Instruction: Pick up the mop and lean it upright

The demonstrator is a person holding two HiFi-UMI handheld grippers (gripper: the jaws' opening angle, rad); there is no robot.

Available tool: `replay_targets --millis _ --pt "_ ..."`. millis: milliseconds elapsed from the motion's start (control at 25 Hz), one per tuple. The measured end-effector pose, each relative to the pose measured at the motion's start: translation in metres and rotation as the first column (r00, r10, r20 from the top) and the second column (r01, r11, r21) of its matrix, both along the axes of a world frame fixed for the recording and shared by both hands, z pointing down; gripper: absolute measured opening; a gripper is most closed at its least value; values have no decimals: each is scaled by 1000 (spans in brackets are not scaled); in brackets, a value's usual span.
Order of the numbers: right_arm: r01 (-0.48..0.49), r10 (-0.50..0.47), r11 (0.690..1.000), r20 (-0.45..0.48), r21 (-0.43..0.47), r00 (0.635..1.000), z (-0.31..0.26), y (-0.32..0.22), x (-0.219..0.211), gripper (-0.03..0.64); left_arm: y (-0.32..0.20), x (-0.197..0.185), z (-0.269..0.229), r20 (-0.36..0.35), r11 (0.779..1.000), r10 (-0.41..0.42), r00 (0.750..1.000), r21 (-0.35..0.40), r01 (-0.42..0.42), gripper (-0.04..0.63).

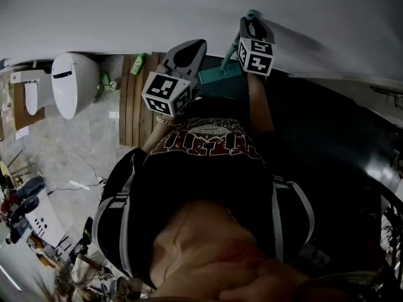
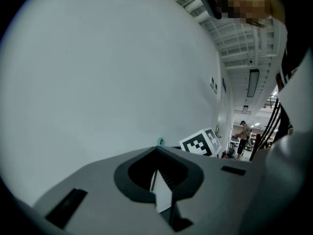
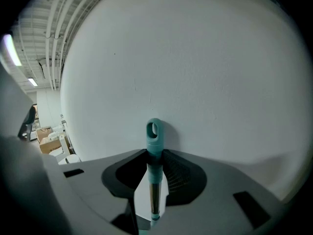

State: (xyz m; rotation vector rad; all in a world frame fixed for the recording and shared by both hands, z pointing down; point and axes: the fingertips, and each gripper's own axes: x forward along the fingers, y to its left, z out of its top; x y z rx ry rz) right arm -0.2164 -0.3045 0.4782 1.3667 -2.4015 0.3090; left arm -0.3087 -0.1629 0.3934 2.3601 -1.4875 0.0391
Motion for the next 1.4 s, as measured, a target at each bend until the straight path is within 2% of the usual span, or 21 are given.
replay_targets --millis 600,640,720,800,1400 --pt "23 -25 999 70 27 997 -27 25 10 103 2 13 -2 -2 999 31 1000 8 -31 37" --pt "25 -28 999 81 32 996 -29 28 11 100 2 15 -1 -2 999 35 999 9 -35 37" --pt "22 -27 999 105 46 994 -35 33 16 38 4 19 1 -1 999 45 999 6 -45 37" --pt "19 -25 998 119 55 993 -41 37 21 21 4 24 1 -2 999 51 999 4 -51 37" --pt "3 -9 999 131 50 991 -64 79 47 18 7 52 -5 -8 994 105 994 7 -105 37"
